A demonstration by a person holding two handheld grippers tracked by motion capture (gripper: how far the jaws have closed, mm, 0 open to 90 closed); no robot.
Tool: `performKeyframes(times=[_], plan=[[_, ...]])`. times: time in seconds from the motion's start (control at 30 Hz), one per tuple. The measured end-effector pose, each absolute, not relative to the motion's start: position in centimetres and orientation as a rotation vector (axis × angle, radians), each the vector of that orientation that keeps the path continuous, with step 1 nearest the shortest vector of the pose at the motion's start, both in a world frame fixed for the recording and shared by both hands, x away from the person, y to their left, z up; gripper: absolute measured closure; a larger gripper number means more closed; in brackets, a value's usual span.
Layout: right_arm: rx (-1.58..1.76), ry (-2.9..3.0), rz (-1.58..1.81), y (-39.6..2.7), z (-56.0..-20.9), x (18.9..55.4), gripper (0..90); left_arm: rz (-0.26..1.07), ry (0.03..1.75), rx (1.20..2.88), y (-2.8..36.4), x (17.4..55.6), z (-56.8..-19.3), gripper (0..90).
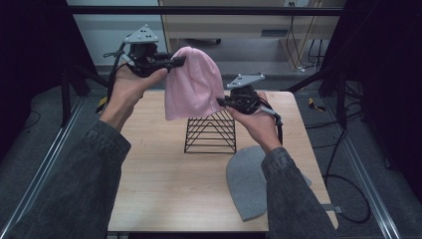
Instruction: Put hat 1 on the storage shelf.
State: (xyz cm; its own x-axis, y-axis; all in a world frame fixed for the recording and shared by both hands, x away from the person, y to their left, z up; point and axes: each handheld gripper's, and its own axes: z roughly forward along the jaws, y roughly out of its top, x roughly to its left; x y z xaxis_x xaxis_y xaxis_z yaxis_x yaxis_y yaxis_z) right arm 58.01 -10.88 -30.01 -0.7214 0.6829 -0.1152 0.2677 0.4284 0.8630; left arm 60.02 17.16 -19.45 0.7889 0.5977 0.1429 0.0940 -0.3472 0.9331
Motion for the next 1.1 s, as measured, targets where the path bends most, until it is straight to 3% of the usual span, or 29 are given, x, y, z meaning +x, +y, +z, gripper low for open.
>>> performKeyframes(times=[1.1], plan=[[0.836,2.207,1.143,-12.9,-34.0,57.7,82.8,0.577,0.500,1.890,13.8,62.0,-23.5,76.2]])
